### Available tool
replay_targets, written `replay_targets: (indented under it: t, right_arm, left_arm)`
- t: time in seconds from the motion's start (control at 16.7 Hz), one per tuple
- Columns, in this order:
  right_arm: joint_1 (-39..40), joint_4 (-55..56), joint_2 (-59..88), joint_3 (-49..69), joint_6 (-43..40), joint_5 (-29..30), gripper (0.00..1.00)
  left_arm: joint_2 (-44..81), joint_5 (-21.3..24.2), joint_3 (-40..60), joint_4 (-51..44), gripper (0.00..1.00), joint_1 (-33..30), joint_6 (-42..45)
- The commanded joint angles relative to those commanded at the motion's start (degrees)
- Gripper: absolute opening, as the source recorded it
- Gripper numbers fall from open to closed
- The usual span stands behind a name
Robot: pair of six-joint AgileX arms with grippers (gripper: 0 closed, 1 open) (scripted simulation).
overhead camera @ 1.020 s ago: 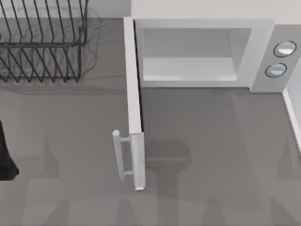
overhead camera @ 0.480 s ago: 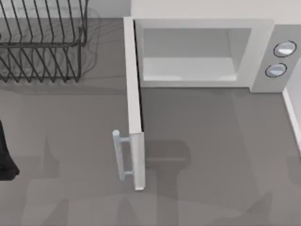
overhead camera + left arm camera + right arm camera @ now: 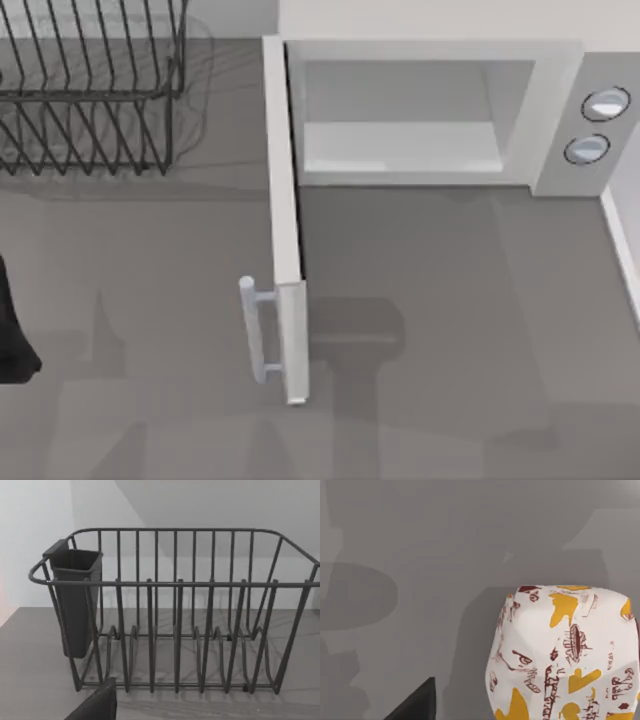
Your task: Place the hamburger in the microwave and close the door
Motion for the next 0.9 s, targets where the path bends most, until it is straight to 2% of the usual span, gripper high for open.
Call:
replay_targets:
  t: [0.24, 0.54, 0.72, 0.9]
  right_arm:
    - [-1.89, -6.05, 8.19, 5.1, -1.38, -0.19, 1.0]
    - [-2.09, -6.69, 9.11, 5.68, -1.54, -0.23, 1.0]
    - [-1.87, -5.66, 9.45, 4.93, -1.42, -0.22, 1.0]
    - [-1.89, 0.14, 12.37, 2.02, -1.27, -0.24, 1.0]
  left_arm:
    - [0.0, 0.0, 0.0, 0.0, 1.0, 0.0, 0.0]
    - [0.0, 0.0, 0.0, 0.0, 1.0, 0.0, 0.0]
    - [0.0, 0.0, 0.0, 0.0, 1.0, 0.0, 0.0]
    - [0.0, 0.0, 0.0, 0.0, 1.0, 0.0, 0.0]
